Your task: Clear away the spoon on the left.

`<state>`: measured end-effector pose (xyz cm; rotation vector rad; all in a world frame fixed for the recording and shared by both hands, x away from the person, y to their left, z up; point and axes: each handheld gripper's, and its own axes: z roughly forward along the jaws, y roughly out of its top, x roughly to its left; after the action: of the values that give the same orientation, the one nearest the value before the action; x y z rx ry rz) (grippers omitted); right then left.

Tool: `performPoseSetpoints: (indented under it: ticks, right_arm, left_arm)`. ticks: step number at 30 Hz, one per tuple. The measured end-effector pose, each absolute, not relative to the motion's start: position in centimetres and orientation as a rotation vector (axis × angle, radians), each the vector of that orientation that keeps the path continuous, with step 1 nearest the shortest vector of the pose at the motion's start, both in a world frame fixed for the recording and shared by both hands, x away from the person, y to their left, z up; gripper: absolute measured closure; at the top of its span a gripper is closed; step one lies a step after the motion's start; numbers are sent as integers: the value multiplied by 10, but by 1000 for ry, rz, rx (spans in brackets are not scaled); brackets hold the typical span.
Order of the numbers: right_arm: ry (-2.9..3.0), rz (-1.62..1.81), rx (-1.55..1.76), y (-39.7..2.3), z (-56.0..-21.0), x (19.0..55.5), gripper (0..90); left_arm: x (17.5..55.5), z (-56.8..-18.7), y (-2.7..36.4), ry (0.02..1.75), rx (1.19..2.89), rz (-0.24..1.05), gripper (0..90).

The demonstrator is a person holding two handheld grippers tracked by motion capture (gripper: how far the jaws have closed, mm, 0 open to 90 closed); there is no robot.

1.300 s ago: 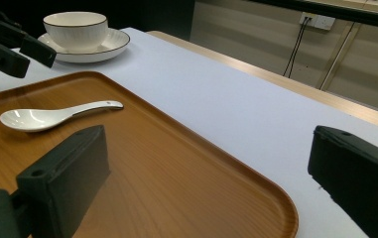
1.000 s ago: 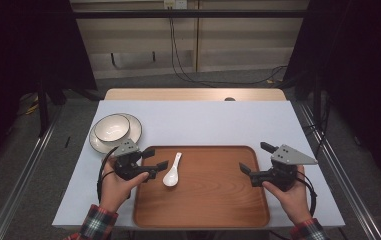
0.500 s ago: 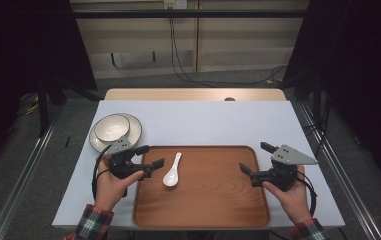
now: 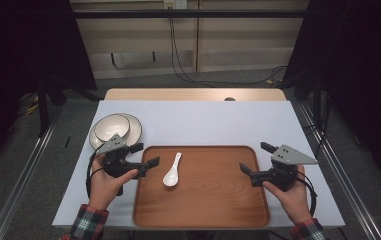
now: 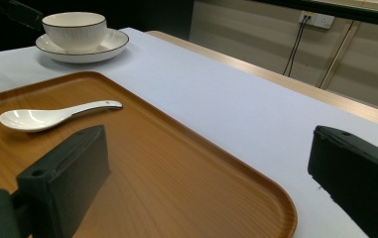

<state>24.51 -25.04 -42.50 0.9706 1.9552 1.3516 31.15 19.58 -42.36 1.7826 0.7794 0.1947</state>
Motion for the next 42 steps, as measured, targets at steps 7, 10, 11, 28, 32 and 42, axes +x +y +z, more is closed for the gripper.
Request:
performPoseSetpoints:
  ticks: [7,10,11,28,32,42]
  right_arm:
    - [1956,1351,971,-250,-425,245,22]
    - [1954,1348,972,-251,-425,245,22]
    - [1954,1348,972,-251,-425,245,22]
    - [1954,1352,970,-251,-425,245,22]
    - [1956,1352,971,-251,-425,245,22]
    - [1957,1351,971,-252,-425,245,22]
  left_arm:
    - [311,-422,201,771,1777,197,70]
    - [311,-421,203,757,1781,199,51]
    - [311,-421,204,746,1786,199,51]
    - [305,-419,222,706,1817,243,52]
    - [305,-420,225,705,1803,237,52]
    - [303,-422,236,734,1775,267,42]
